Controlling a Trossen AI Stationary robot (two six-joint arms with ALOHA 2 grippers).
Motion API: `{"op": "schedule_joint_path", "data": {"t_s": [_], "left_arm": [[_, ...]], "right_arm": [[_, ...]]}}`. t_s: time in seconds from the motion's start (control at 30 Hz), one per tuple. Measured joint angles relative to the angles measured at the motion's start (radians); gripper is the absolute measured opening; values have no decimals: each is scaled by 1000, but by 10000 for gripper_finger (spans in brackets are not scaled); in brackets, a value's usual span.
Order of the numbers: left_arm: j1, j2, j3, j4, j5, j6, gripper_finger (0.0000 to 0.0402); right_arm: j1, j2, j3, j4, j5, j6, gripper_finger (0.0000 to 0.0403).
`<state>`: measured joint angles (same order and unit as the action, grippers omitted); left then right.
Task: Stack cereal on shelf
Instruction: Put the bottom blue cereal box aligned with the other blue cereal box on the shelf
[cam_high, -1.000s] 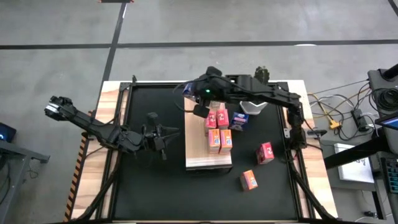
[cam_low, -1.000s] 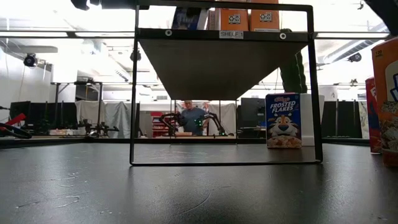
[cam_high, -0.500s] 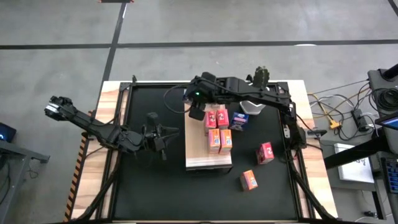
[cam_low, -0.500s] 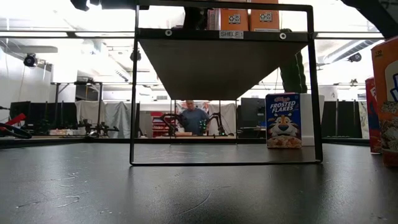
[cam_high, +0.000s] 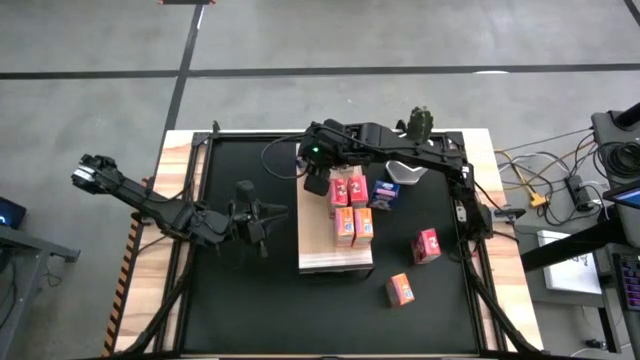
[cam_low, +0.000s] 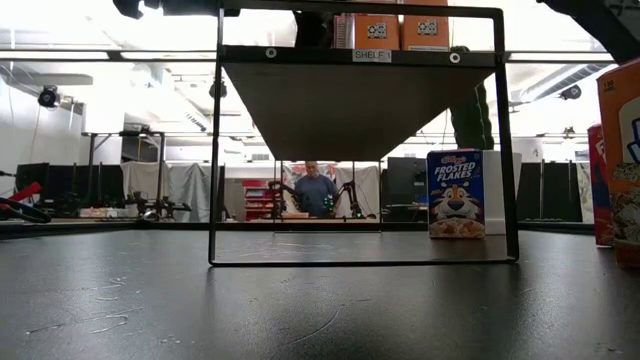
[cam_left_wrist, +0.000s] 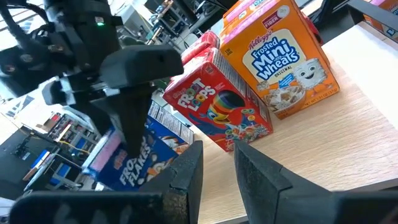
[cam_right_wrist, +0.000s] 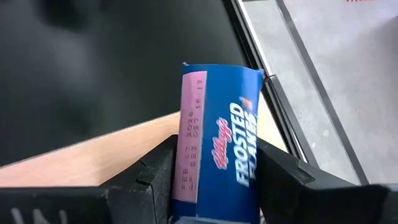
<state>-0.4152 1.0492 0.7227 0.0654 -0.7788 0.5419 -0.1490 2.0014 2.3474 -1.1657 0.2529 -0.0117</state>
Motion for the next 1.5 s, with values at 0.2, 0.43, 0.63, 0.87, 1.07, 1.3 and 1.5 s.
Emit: {"op": "schedule_joint_path", "data": {"t_s": [0.2, 0.43, 0.63, 0.87, 1.07, 1.3, 1.5], "left_arm": [[0, 0, 0, 0, 0, 0, 75], [0, 0, 0, 0, 0, 0, 75], [0, 0, 0, 0, 0, 0, 75], [5, 7, 0, 13, 2, -6, 75], [50, 45, 1, 78, 4, -9, 75], [146, 99, 1, 115, 18, -26, 75], [231, 127, 1, 118, 116, -59, 75]], "right_arm": [[-6, 5, 0, -3, 1, 13, 190], [-7, 9, 0, -3, 4, 23, 196], [-7, -27, 7, -3, 9, 27, 196], [2, -116, 8, -5, 9, 19, 195], [63, -194, -3, -14, 10, -62, 177], [177, -291, -145, 27, 9, -120, 140], [247, -414, -411, 180, 9, -131, 115]]}}
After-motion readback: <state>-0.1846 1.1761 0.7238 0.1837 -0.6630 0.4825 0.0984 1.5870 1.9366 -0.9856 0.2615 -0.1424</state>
